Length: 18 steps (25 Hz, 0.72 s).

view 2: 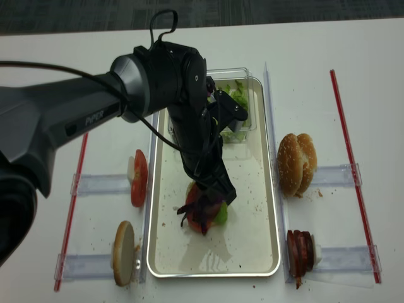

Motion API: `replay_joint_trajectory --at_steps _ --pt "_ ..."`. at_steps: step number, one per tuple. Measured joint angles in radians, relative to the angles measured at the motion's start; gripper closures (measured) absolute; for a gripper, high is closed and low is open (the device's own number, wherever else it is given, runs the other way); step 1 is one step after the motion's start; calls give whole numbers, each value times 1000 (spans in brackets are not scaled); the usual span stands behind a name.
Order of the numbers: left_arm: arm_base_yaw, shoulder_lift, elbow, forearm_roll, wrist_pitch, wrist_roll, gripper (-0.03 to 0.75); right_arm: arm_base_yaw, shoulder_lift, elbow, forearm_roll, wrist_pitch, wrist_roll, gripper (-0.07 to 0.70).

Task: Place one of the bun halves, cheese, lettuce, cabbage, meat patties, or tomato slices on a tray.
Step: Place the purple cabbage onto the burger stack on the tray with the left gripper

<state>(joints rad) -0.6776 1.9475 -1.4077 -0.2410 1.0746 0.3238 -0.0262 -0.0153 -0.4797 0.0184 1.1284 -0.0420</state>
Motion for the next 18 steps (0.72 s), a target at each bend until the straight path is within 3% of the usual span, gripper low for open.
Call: replay_joint_trajectory --at_steps 8,18 --pt "0 0 0 17 -21 0 495 0 0 0 0 0 0 124" --pt "0 0 0 20 -30 0 271 0 0 0 0 0 0 124"
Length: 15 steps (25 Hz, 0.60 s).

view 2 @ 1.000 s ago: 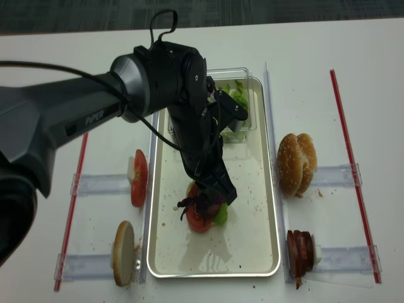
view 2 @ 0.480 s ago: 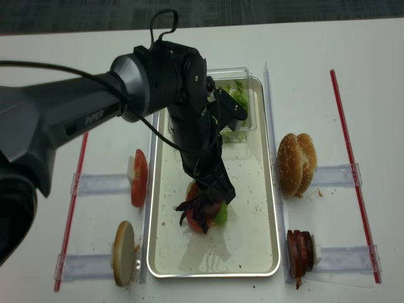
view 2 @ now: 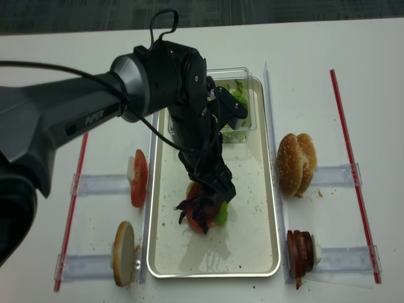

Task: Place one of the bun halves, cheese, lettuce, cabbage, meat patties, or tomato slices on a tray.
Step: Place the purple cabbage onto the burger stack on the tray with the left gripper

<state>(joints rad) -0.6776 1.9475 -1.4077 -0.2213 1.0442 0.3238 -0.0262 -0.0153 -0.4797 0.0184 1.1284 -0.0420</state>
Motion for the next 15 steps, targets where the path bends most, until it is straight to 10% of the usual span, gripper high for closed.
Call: replay_joint_trajectory --at_steps 15 --pt "0 0 0 25 4 -33 172 0 0 0 0 0 0 124"
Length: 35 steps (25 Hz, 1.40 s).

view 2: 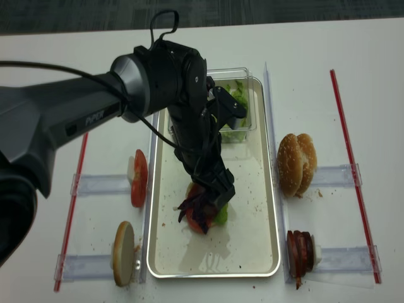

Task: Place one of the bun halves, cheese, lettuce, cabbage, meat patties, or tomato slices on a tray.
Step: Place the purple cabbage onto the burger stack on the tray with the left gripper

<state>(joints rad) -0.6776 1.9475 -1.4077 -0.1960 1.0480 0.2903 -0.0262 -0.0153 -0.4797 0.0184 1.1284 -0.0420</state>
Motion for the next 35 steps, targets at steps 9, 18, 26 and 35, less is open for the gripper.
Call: replay_joint_trajectory --at_steps 9,18,26,35 --pt "0 -4 -32 82 63 -57 172 0 0 0 0 0 0 124" --pt "0 -71 -99 88 128 -60 172 0 0 0 0 0 0 123" --pt "0 -85 -119 109 168 -60 172 0 0 0 0 0 0 124" --pt "7 -85 -119 183 170 -78 172 0 0 0 0 0 0 124"
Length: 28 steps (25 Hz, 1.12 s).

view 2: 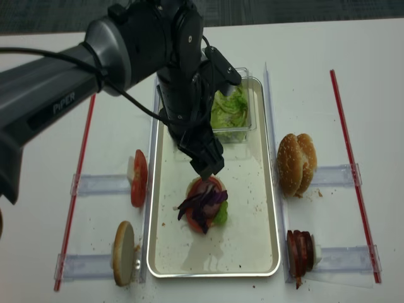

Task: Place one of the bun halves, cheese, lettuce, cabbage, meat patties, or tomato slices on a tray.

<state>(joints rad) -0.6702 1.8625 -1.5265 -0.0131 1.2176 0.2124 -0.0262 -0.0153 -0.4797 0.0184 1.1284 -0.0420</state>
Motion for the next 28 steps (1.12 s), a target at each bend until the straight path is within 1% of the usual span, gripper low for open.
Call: replay_joint_trajectory --at_steps 3,5,10,20,24,28 --pt "31 0 0 4 0 -2 172 0 0 0 0 0 0 123" --pt "67 0 0 13 0 -4 172 0 0 0 0 0 0 124" --pt "172 0 0 13 0 -13 171 0 0 0 0 0 0 124" --pt "406 0 0 13 -9 -16 171 0 0 0 0 0 -2 124" --pt "483 0 0 13 -14 -22 171 0 0 0 0 0 -4 123" --pt "545 0 0 13 -14 -26 171 0 0 0 0 0 -4 124"
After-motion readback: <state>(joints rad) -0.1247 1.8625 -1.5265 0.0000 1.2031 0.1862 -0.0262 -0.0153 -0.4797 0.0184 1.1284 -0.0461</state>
